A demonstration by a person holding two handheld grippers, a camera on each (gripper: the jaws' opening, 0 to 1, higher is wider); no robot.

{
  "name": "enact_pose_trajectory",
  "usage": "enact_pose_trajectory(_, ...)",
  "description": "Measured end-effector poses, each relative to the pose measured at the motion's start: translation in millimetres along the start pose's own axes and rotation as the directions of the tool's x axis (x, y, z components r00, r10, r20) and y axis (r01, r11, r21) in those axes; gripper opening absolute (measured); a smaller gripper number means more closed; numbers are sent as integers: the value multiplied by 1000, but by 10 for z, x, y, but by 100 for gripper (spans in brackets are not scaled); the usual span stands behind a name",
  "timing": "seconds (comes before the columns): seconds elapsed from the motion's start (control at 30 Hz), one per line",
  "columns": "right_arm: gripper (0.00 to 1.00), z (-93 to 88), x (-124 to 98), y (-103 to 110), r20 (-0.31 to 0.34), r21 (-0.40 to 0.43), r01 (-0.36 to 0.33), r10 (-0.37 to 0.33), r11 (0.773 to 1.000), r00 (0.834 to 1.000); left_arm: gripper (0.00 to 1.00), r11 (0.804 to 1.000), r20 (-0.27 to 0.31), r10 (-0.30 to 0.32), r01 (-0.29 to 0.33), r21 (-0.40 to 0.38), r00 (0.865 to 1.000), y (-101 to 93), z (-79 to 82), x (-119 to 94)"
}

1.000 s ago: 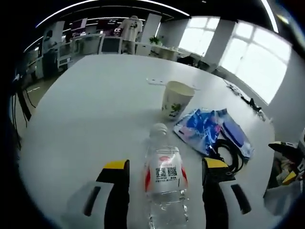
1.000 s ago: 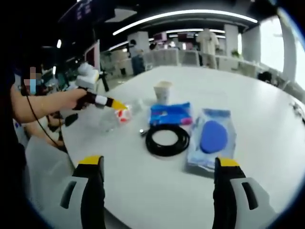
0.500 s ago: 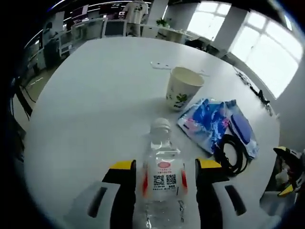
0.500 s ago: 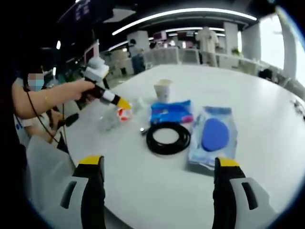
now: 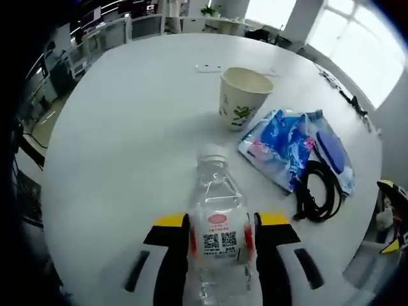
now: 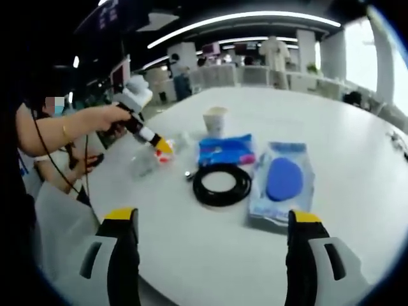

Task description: Arrange the tabletop items into an orderly group along one side of the table until the central work area is clear of visible clutter.

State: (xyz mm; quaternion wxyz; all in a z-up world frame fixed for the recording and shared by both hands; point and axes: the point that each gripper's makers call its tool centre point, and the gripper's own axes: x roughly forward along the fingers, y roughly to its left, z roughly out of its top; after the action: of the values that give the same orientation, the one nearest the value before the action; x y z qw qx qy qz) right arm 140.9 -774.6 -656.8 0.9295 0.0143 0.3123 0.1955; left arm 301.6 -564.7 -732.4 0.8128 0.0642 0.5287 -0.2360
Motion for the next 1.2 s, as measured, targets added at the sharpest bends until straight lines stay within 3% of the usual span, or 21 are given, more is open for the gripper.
enact_pose_trajectory(0.03,96,4,-1,6,2,0,-2,2,1000,1000,39,998,20,-26,27,-58,999,-38,17,7)
enact_pose_trajectory(0.47,96,26,3,10,8,-3,4,-4,1000,1000,35,994,37,-21,25,-103,999,-10,32,-15)
enact_pose_trajectory(0.53,96,35,-2,11,10,-4,5,-5,1000,1000,35,997,88,1,6,-75,996,15,94,-41)
enact_pose_trajectory(0.57,96,39,-5,7,11,-4,6,-6,1000,1000,35,997,83,1,5,-75,997,5,81,-60)
enact_pose_trajectory(0.7,95,38,-20,-27,10,-5,17,-17,1000,1000,34,995,156,2,14,-99,988,15,175,-154)
enact_pose_trajectory(0.8,95,43,-29,-39,13,0,23,-23,1000,1000,34,994,175,-6,26,-109,985,-8,187,-209)
enact_pose_trajectory(1.13,95,56,-9,-35,16,0,21,-21,1000,1000,34,990,338,62,-15,-138,939,107,328,-438)
enact_pose_trajectory(1.2,95,63,-2,-21,19,1,17,-17,1000,1000,34,991,327,57,-14,-135,943,112,316,-446)
